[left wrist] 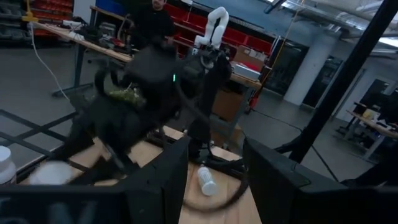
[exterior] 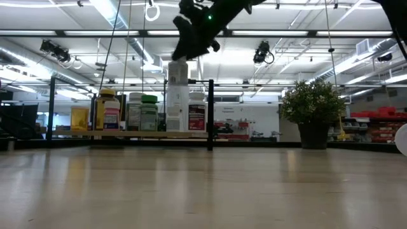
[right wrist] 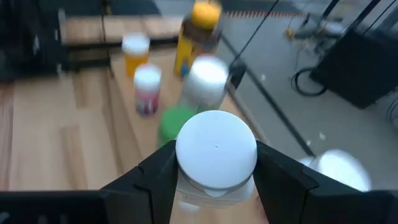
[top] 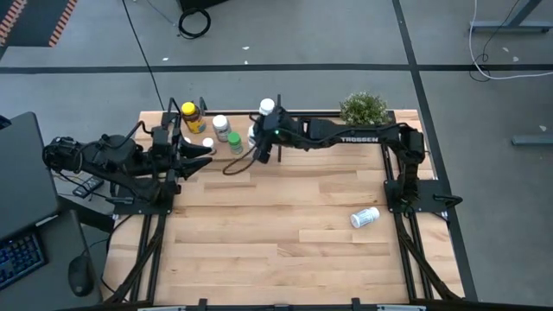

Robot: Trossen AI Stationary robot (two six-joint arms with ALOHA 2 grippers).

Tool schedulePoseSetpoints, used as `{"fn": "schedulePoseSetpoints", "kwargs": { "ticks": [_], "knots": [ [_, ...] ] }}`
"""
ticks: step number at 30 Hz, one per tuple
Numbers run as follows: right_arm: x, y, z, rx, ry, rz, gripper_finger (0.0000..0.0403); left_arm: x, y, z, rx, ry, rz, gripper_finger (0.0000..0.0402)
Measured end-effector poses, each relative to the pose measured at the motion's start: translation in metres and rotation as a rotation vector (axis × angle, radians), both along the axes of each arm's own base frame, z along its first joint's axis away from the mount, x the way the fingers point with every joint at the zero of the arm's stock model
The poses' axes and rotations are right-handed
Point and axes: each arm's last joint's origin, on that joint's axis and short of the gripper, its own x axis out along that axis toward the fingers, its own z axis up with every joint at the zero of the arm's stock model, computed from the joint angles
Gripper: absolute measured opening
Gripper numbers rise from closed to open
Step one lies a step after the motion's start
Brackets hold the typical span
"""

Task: Pick and place medicine bottles onto shelf by color
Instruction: Put the blue medicine bottle on the shelf

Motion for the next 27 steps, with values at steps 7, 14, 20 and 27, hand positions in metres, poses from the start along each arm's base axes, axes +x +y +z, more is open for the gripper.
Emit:
{"fn": "schedulePoseSetpoints", "kwargs": {
  "ticks": [7, 14, 20, 27],
  "knots": [
    [-0.002, -0.029, 0.027, -0.032, -0.117, -0.036, 0.0193, 0.000, 0.000, 0.000, 0.000, -0.002, 0.000, 0.0162],
    [-0.006, -0.054, 0.032, -0.018, -0.190, -0.073, 0.0193, 0.000, 0.000, 0.001, 0.000, -0.008, 0.002, 0.0162],
    [-0.002, -0.057, 0.029, -0.025, -0.212, -0.073, 0.0193, 0.000, 0.001, 0.001, 0.001, -0.007, 0.016, 0.0162],
    [0.015, -0.069, -0.003, 0.019, -0.171, -0.077, 0.0193, 0.000, 0.001, 0.002, 0.005, -0.013, 0.037, 0.0162]
  ]
}}
